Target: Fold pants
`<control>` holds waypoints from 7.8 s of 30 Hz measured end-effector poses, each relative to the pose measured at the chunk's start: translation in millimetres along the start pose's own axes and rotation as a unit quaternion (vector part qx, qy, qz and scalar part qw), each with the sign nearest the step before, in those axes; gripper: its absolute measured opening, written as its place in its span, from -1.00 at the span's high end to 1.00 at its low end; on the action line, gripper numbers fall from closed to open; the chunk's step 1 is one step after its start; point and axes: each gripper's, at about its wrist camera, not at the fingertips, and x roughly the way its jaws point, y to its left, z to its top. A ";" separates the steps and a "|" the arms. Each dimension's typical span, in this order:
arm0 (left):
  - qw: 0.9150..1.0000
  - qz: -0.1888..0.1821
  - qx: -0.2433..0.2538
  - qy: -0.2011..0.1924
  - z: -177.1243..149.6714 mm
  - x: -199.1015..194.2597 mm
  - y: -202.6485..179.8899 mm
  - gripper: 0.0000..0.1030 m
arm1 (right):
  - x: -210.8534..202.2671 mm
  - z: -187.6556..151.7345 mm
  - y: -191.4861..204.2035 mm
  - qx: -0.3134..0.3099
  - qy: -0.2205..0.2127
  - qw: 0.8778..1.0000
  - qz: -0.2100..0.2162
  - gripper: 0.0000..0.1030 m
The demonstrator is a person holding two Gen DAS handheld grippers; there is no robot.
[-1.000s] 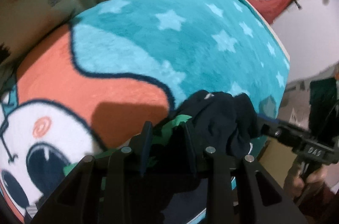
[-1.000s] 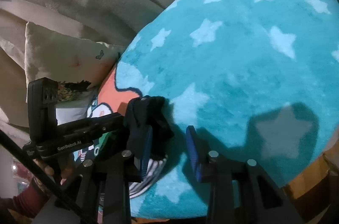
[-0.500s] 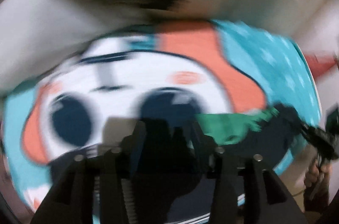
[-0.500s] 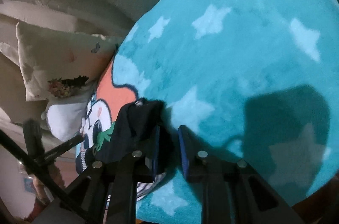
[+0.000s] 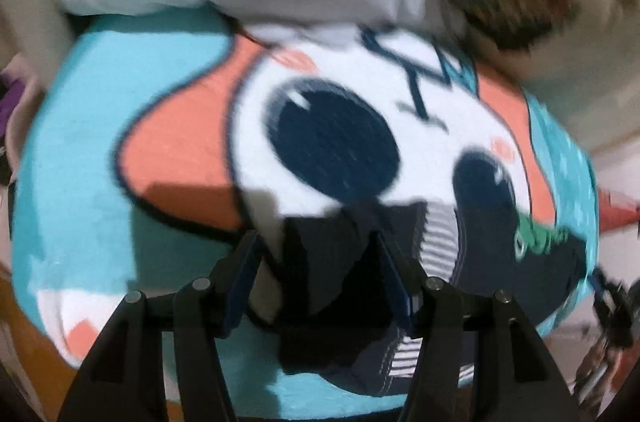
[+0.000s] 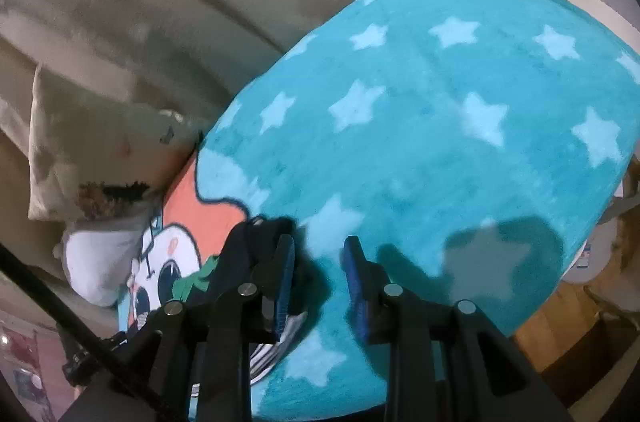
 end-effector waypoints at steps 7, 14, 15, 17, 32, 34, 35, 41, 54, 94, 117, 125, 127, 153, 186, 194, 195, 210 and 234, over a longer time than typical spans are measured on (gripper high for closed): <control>0.999 -0.036 0.023 -0.012 -4.8 -11.5 3.5 -0.10 | -4.8 -31.3 32.7 -0.023 -0.009 1.000 -0.019 0.45; 0.997 -0.070 0.024 0.006 -8.6 -8.8 21.3 -0.10 | -4.9 -56.2 50.0 -0.024 -0.008 0.999 -0.028 0.45; 0.997 -0.072 0.030 0.009 -8.2 -3.8 16.9 -0.10 | -2.6 -59.3 52.8 -0.025 -0.005 0.999 -0.030 0.45; 0.997 -0.072 0.030 0.013 -5.9 0.2 14.9 0.55 | 1.9 -64.8 58.8 -0.026 0.000 0.999 -0.031 0.45; 0.991 -0.099 0.018 0.086 -37.5 -8.8 19.0 0.69 | 3.2 -81.7 45.1 0.005 0.000 0.997 -0.071 0.45; 0.991 -0.096 0.009 0.095 -41.7 1.1 23.9 0.69 | 4.8 -80.8 42.8 0.008 -0.001 0.998 -0.069 0.43; 0.991 -0.099 0.006 0.091 -41.5 2.1 26.2 0.69 | 5.9 -79.7 42.2 0.008 -0.001 0.998 -0.067 0.37; 0.991 -0.105 0.000 0.079 -39.9 1.6 28.2 0.68 | 15.0 -62.1 39.1 0.013 -0.026 0.996 -0.084 -0.13; 0.987 -0.163 0.000 -0.001 -26.0 -65.9 39.8 0.15 | 22.4 -43.3 10.5 0.040 -0.027 0.998 -0.051 -0.13; 0.864 -0.227 0.417 0.172 8.6 86.9 -380.0 0.84 | 50.9 -37.3 20.2 -0.013 0.007 0.998 0.055 0.55; 0.937 -0.254 0.226 0.085 3.4 14.8 -170.9 0.80 | 64.0 -135.3 175.7 -0.238 0.070 0.967 0.062 0.26; 0.952 -0.280 0.116 0.035 21.5 -19.8 -91.1 0.51 | 65.6 -179.9 217.7 -0.318 0.106 0.939 0.078 -0.10; 0.957 -0.268 0.112 0.023 23.0 -28.4 -79.7 0.47 | 52.9 -175.4 222.3 -0.319 0.102 0.938 0.090 -0.10; 0.985 -0.168 0.040 -0.030 19.2 -45.9 -28.6 0.36 | 127.9 -49.9 170.5 -0.175 0.115 0.974 0.089 0.74; 0.985 -0.155 -0.079 -0.003 27.3 -6.7 -2.6 0.00 | 123.7 -55.5 189.2 -0.255 0.128 0.957 0.058 0.16; 0.981 -0.182 -0.028 0.052 40.5 29.8 -15.9 -0.19 | 101.2 -150.5 267.9 -0.410 0.107 0.901 0.092 -0.12; 0.981 -0.186 -0.024 0.056 42.0 31.8 -17.2 -0.21 | 102.1 -171.1 281.4 -0.447 0.100 0.885 0.087 -0.12; 0.977 -0.190 0.061 0.073 45.0 18.9 -30.0 0.55 | 143.1 -235.2 301.7 -0.493 0.061 0.868 -0.001 0.69; 0.980 -0.184 0.006 0.082 53.8 29.6 -22.4 0.64 | 177.9 -241.8 319.9 -0.531 0.048 0.846 -0.018 0.28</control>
